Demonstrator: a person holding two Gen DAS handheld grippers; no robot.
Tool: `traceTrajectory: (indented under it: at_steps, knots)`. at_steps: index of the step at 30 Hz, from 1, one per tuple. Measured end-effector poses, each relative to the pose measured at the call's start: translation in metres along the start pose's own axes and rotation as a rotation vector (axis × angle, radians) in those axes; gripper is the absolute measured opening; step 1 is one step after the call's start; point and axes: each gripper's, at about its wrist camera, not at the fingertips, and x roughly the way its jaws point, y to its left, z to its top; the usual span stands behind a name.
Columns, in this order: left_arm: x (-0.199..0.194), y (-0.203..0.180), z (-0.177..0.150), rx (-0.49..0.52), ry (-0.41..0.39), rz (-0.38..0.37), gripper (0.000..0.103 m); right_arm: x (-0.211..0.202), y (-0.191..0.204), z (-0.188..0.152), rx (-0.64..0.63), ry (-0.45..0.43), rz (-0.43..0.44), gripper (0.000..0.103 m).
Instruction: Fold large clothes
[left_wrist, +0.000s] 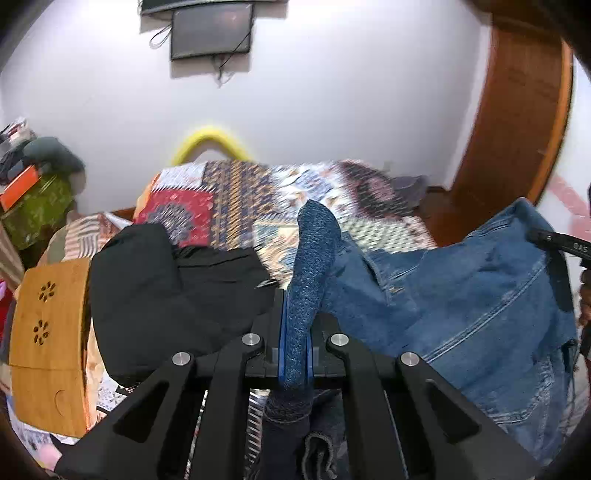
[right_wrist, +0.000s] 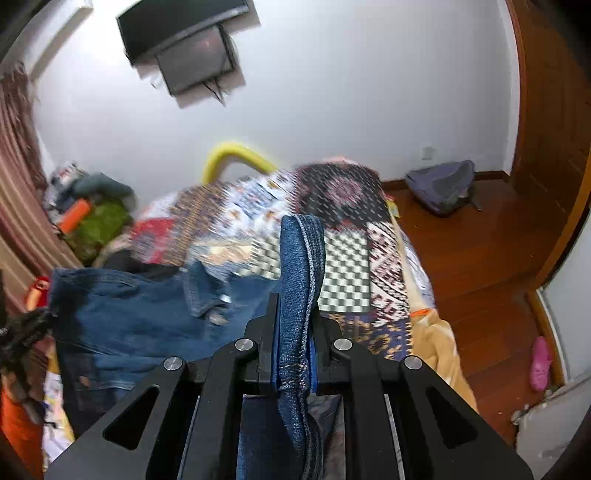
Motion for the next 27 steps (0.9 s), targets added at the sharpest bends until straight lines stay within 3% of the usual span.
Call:
traceTrajectory:
  at_steps: [4, 7, 11, 19, 23, 25, 27]
  knots:
    - [0.064, 0.019, -0.017, -0.012, 0.119, 0.071, 0.007, 0.058, -0.025, -0.016, 0.056, 0.118, -0.049, 0.01]
    - [0.1, 0.033, -0.036, -0.026, 0.173, 0.153, 0.008, 0.094, -0.042, -0.035, 0.049, 0.194, -0.138, 0.011]
    - [0.112, 0.05, -0.042, -0.082, 0.179, 0.106, 0.013, 0.122, -0.069, -0.056, 0.087, 0.272, -0.181, 0.012]
    - [0.097, 0.037, -0.041, -0.023, 0.207, 0.131, 0.016, 0.09, -0.074, -0.055, 0.131, 0.324, -0.193, 0.021]
    - [0.077, 0.034, -0.041, -0.003, 0.185, 0.167, 0.048, 0.053, -0.061, -0.05, 0.09, 0.277, -0.145, 0.029]
    - [0.062, 0.031, -0.042, 0.007, 0.165, 0.166, 0.053, 0.031, -0.052, -0.049, 0.066, 0.237, -0.136, 0.043]
    - [0.043, 0.027, -0.044, 0.009, 0.161, 0.152, 0.054, 0.009, -0.043, -0.051, 0.034, 0.197, -0.132, 0.044]
